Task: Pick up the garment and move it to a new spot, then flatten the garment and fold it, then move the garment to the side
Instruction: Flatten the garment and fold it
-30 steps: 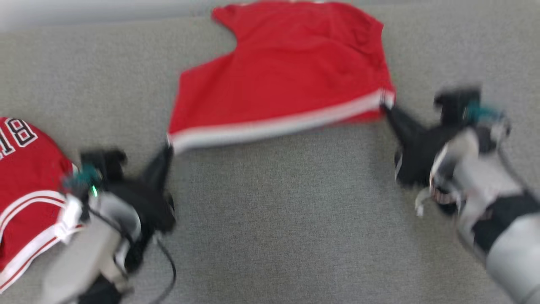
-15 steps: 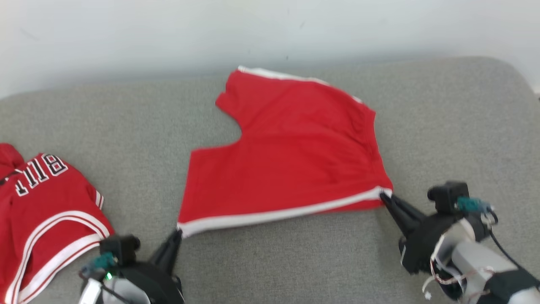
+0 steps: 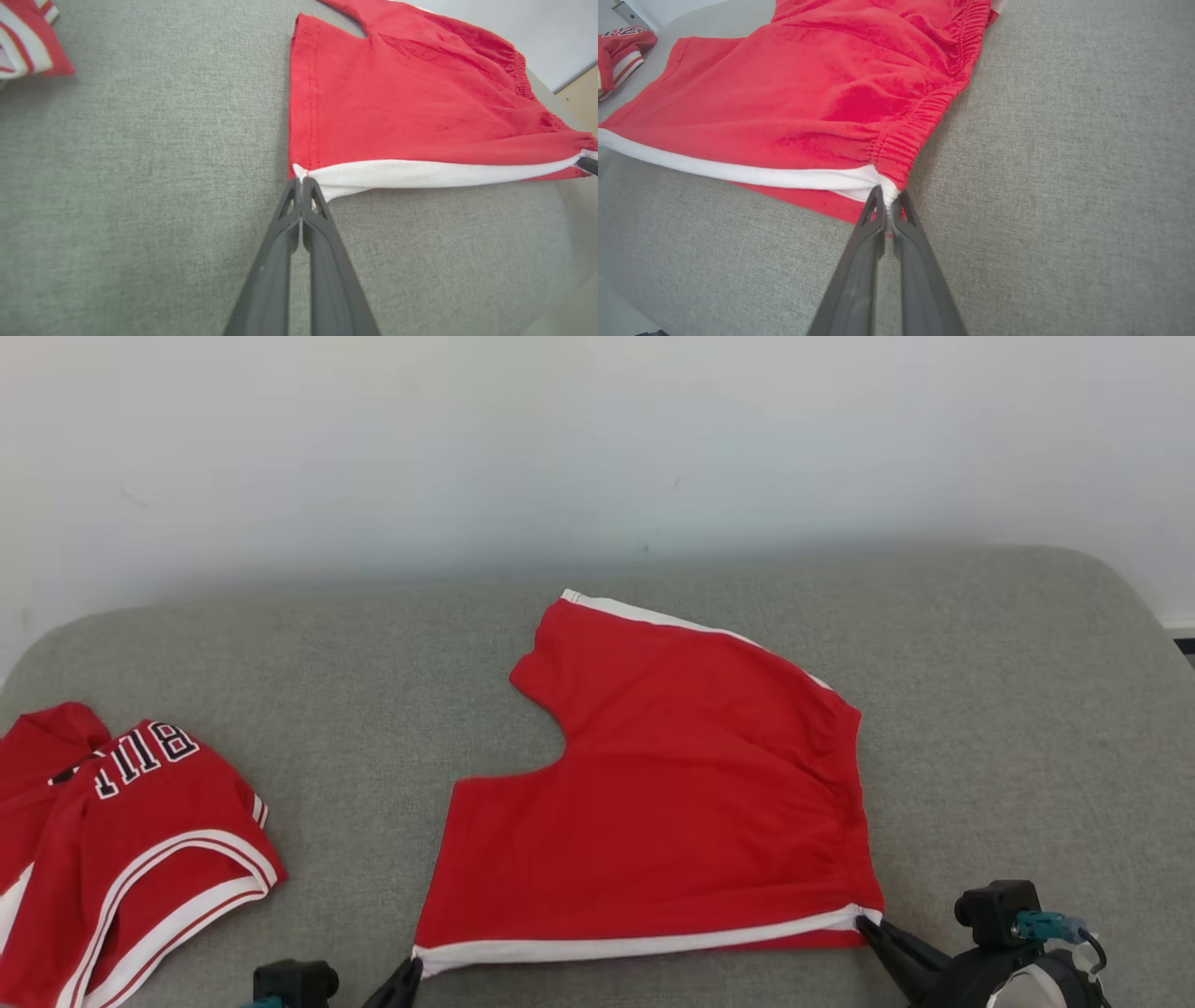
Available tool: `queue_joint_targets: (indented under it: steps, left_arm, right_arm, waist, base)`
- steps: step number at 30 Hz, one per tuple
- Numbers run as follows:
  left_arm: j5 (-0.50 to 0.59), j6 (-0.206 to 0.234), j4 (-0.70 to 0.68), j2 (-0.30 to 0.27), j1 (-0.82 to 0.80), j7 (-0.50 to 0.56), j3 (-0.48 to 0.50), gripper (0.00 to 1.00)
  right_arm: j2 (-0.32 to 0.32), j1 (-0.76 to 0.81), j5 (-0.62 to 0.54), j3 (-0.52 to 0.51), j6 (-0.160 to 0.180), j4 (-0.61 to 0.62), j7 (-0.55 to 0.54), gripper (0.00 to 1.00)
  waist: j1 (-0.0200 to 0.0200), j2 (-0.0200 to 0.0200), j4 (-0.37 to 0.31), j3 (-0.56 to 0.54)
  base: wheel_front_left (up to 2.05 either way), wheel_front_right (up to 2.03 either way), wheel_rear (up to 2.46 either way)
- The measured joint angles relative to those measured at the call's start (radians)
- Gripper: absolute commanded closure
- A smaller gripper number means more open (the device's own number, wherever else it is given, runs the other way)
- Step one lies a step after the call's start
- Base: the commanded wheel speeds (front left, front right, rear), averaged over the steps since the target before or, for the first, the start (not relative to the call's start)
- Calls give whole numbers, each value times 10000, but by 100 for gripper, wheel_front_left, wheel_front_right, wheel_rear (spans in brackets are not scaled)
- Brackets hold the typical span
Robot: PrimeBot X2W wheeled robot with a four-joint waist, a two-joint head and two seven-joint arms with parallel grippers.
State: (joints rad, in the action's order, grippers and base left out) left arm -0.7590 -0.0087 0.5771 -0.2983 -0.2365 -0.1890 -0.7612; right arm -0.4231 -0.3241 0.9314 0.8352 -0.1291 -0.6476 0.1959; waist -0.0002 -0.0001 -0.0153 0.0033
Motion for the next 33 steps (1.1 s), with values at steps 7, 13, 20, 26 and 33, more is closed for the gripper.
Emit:
queue_joint_targets:
  steps: [7,13,20,26,33]
  left_arm:
    - [-79,94,-134,-42,425,284,-123,100]
    - [-123,121,-134,31,482,535,-253,100]
    - [-190,244,-165,69,482,738,-230,100]
    - [-336,364,-284,105,487,754,-21,0]
    - [-721,364,-965,-58,693,579,374,0]
  right_arm:
    - [-52,239,104,140,0,201,-433,100]
    - [-92,525,215,249,67,222,-834,100]
    - [-155,519,245,263,211,370,-1072,71]
    - [-205,526,568,67,324,552,-1172,0]
    - [-637,766,922,-226,322,1218,-1191,0]
  waist:
    - [1,0,-47,-163]
    - [2,0,-67,-173]
    - [2,0,-40,-189]
    - [2,1,-17,-207]
    - [2,1,-29,-256]
  base:
    - [0,0,0]
    - [0,0,0]
    - [0,0,0]
    - [0,0,0]
    - [0,0,0]
